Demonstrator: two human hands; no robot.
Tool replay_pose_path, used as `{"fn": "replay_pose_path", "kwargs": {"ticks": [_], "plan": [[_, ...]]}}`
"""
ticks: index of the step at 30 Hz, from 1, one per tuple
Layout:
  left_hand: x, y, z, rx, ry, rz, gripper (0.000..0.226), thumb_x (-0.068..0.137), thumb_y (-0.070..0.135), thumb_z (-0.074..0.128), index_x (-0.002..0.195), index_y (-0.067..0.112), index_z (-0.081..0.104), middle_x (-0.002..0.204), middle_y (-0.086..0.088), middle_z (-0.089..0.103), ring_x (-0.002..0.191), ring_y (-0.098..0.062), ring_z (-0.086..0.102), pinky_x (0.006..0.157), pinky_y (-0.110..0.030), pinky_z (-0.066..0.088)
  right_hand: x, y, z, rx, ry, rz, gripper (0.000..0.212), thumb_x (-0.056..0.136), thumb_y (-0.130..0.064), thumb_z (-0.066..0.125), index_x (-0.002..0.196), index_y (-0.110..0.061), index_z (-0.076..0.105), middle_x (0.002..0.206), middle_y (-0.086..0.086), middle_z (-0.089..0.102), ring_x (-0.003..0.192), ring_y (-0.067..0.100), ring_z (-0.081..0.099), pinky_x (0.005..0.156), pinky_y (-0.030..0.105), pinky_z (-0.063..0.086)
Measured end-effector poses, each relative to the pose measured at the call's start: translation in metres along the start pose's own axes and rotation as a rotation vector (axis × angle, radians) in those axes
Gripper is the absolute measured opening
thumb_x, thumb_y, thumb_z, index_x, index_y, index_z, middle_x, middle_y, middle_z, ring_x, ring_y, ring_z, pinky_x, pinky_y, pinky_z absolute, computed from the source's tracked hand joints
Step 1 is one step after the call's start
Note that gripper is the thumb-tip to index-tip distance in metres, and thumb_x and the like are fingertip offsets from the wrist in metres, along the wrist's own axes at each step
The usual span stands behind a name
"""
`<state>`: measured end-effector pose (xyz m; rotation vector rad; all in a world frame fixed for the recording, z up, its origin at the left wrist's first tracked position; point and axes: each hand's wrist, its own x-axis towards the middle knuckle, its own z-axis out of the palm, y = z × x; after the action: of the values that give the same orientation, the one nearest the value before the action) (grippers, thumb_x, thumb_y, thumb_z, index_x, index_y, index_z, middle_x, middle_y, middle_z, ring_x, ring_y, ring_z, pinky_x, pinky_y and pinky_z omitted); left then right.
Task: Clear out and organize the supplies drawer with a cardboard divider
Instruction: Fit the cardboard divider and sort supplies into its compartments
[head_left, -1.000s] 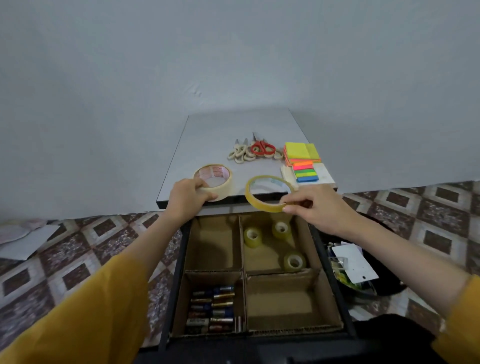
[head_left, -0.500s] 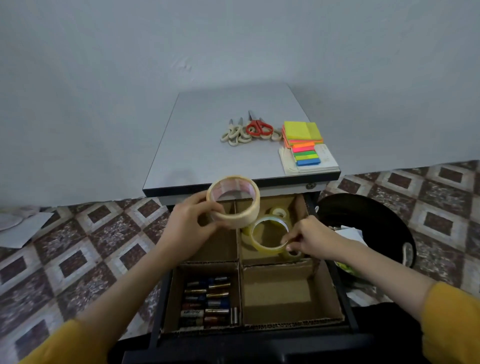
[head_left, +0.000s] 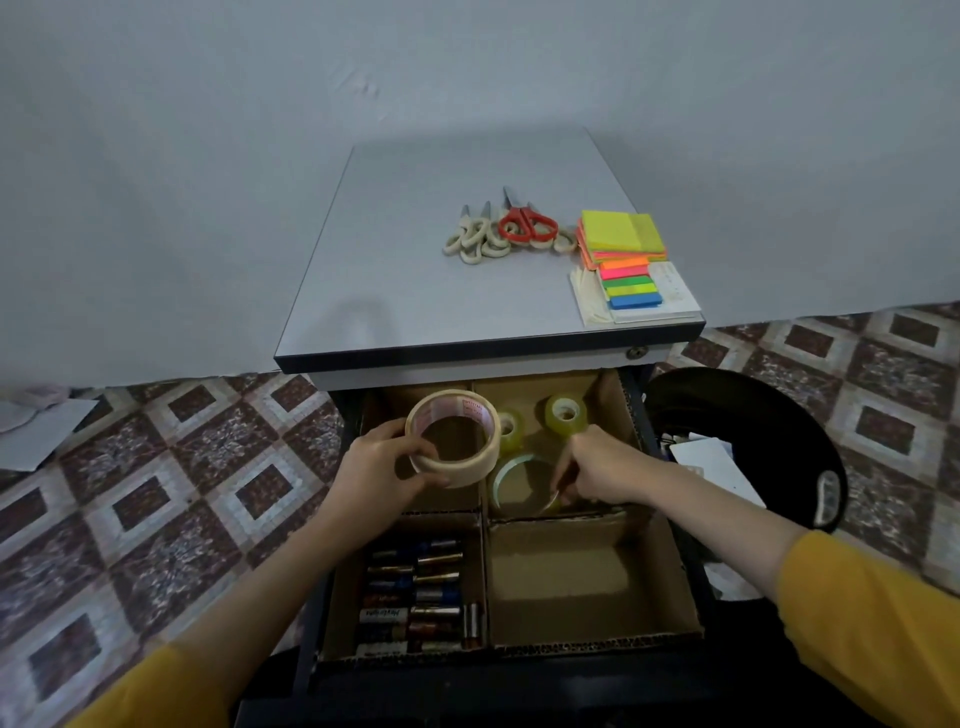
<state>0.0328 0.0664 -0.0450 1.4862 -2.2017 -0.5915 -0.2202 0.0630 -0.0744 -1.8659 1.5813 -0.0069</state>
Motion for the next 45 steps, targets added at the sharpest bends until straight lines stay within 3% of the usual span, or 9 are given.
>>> {"fn": "replay_pose_path", "kwargs": {"ticks": [5, 13, 21, 24, 27, 31, 36, 41, 45], "plan": [[-0.003, -0.005, 0.004, -0.012, -0.004, 0.003, 0.019, 0.076, 0.016, 0.074, 0.094, 0.013, 0.071, 0.124, -0.003, 0.057, 0.112, -0.009, 0.048, 0.094, -0.021, 0.034, 0.004, -0.001, 0.005, -0.087, -0.031, -0.001, 0.019, 0.086, -0.004, 0.060, 0.097, -0.012, 0.073, 0.109, 0.008, 0.063, 0.098, 0.022, 0.062, 0.090, 0.033, 0.052], [-0.002, -0.005, 0.005, -0.011, -0.001, -0.005, 0.018, 0.074, 0.016, 0.077, 0.091, 0.014, 0.072, 0.122, -0.004, 0.058, 0.114, -0.016, 0.052, 0.098, -0.028, 0.040, 0.008, -0.007, 0.014, -0.159, -0.045, 0.059, 0.027, 0.086, 0.002, 0.055, 0.110, -0.006, 0.065, 0.121, 0.011, 0.052, 0.097, 0.028, 0.060, 0.085, 0.035, 0.054], [-0.002, -0.003, 0.004, -0.052, -0.001, -0.011, 0.017, 0.072, 0.015, 0.078, 0.088, 0.013, 0.072, 0.109, 0.008, 0.056, 0.103, -0.003, 0.050, 0.083, -0.003, 0.033, -0.002, 0.001, 0.006, 0.012, 0.084, 0.038, 0.021, 0.089, -0.004, 0.058, 0.106, -0.006, 0.069, 0.109, 0.009, 0.066, 0.098, 0.018, 0.061, 0.082, 0.023, 0.050], [-0.002, 0.006, 0.002, -0.097, 0.004, 0.089, 0.015, 0.070, 0.015, 0.079, 0.083, 0.017, 0.072, 0.115, 0.011, 0.055, 0.108, -0.004, 0.052, 0.097, -0.021, 0.042, -0.010, 0.005, -0.005, 0.045, 0.196, 0.028, 0.019, 0.089, -0.005, 0.058, 0.102, -0.009, 0.072, 0.107, 0.006, 0.066, 0.095, 0.015, 0.062, 0.083, 0.020, 0.048], [0.004, 0.019, 0.004, -0.074, -0.021, 0.187, 0.016, 0.070, 0.021, 0.079, 0.084, 0.016, 0.073, 0.134, 0.003, 0.044, 0.113, -0.007, 0.052, 0.103, -0.031, 0.037, -0.015, 0.015, -0.020, 0.018, 0.302, 0.053, 0.016, 0.086, -0.010, 0.062, 0.098, -0.012, 0.073, 0.103, 0.007, 0.068, 0.096, 0.018, 0.064, 0.089, 0.031, 0.052], [0.024, 0.037, 0.010, 0.041, -0.118, 0.291, 0.019, 0.074, 0.024, 0.076, 0.092, 0.017, 0.074, 0.145, -0.006, 0.038, 0.126, -0.007, 0.039, 0.109, -0.033, 0.035, -0.032, 0.022, -0.045, -0.126, 0.404, 0.089, 0.026, 0.087, -0.012, 0.058, 0.112, -0.013, 0.066, 0.099, 0.010, 0.067, 0.097, 0.025, 0.061, 0.079, 0.033, 0.052], [0.046, 0.053, 0.027, 0.246, -0.379, 0.308, 0.025, 0.082, 0.029, 0.068, 0.105, 0.020, 0.071, 0.151, 0.000, 0.027, 0.136, -0.016, 0.031, 0.111, -0.038, 0.033, -0.032, 0.034, -0.048, -0.247, 0.354, 0.256, 0.063, 0.090, -0.016, 0.057, 0.143, -0.004, 0.026, 0.104, 0.015, 0.060, 0.093, 0.031, 0.060, 0.058, 0.031, 0.044], [0.052, 0.055, 0.039, 0.403, -0.516, 0.267, 0.030, 0.090, 0.027, 0.057, 0.119, 0.018, 0.063, 0.153, -0.001, 0.020, 0.128, -0.017, 0.040, 0.108, -0.030, 0.035, -0.029, 0.042, -0.046, -0.074, 0.302, 0.231, 0.041, 0.091, -0.013, 0.055, 0.129, 0.003, 0.047, 0.117, 0.022, 0.057, 0.100, 0.033, 0.058, 0.081, 0.037, 0.051], [0.051, 0.054, 0.047, 0.467, -0.571, 0.260, 0.031, 0.094, 0.025, 0.051, 0.123, 0.019, 0.060, 0.152, -0.004, 0.021, 0.120, -0.020, 0.048, 0.102, -0.028, 0.039, -0.026, 0.042, -0.048, -0.071, 0.259, 0.243, 0.039, 0.092, -0.010, 0.053, 0.128, 0.005, 0.047, 0.119, 0.023, 0.055, 0.102, 0.033, 0.057, 0.079, 0.033, 0.049]]}}
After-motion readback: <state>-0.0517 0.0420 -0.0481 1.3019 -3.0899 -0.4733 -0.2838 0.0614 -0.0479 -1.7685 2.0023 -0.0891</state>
